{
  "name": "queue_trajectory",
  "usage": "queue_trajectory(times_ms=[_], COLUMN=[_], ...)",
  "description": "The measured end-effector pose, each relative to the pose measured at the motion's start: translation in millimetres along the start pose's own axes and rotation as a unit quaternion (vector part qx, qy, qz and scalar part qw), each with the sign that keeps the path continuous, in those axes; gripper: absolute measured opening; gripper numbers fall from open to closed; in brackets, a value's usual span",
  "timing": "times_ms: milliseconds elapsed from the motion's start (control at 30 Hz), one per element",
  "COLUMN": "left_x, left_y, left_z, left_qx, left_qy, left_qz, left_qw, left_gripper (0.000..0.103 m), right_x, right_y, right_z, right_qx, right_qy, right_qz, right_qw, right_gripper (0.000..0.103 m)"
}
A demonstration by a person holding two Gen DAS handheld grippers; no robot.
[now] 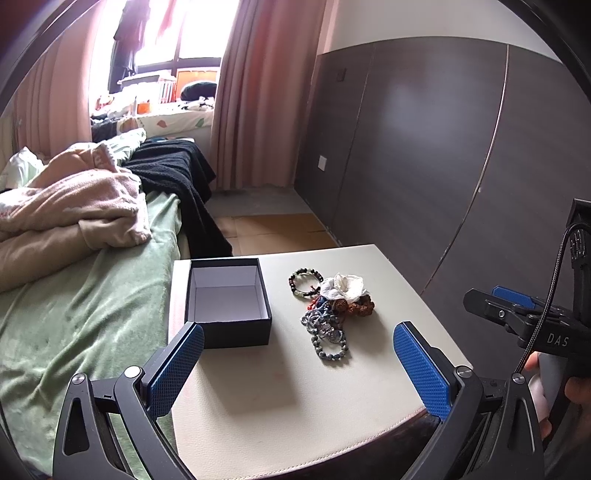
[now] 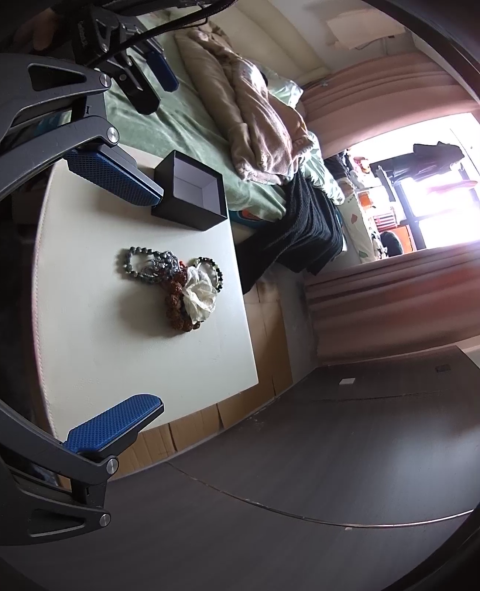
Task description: Organize jewelry
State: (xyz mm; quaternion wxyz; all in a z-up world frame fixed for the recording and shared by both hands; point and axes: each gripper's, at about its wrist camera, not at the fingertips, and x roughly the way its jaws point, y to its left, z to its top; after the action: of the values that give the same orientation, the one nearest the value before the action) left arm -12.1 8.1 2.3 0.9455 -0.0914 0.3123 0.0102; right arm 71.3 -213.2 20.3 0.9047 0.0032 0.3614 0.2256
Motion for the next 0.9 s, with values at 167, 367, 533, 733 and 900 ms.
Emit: queue_trajectory(times_ms=[167, 367, 533, 733, 900], left_x=[0.0, 0.6, 7.4, 23.4, 45.0], left_y=[-0.9, -0.9, -1.0, 1.6, 5.1], left_z=[-0.4, 1.1, 3.7, 8.9, 9.1], left_qx=[0.000, 0.000, 0.001, -0.007, -0.028], left_qy=[0.000, 0.001, 0.008, 0.019, 0.036], left_qz=[0.000, -0.002, -0.006, 0.007, -0.011], left_qw=[1.0000, 1.0000, 1.0000, 0.9998, 0.9989], left_gripper=[0.102, 0.102, 0.102, 0.102, 0.094], right_x=[1.2, 2.5, 3.1, 13.1, 21.1], right_y=[-3.2, -7.3, -13.3, -23.3, -30.8], right_z=[-0.2, -0.8, 2.6, 4.2, 8.6], right_qx=[0.006, 0.007, 0.021, 0.054, 0.085], right_qy=[-0.002, 0.000, -0.005, 0.002, -0.001], right_qz=[0.000, -0.006, 0.000, 0.007, 0.002], right_qw=[1.000, 1.000, 1.000, 0.999, 0.996], right_gripper=[0.103, 0.103, 0.103, 0.103, 0.103])
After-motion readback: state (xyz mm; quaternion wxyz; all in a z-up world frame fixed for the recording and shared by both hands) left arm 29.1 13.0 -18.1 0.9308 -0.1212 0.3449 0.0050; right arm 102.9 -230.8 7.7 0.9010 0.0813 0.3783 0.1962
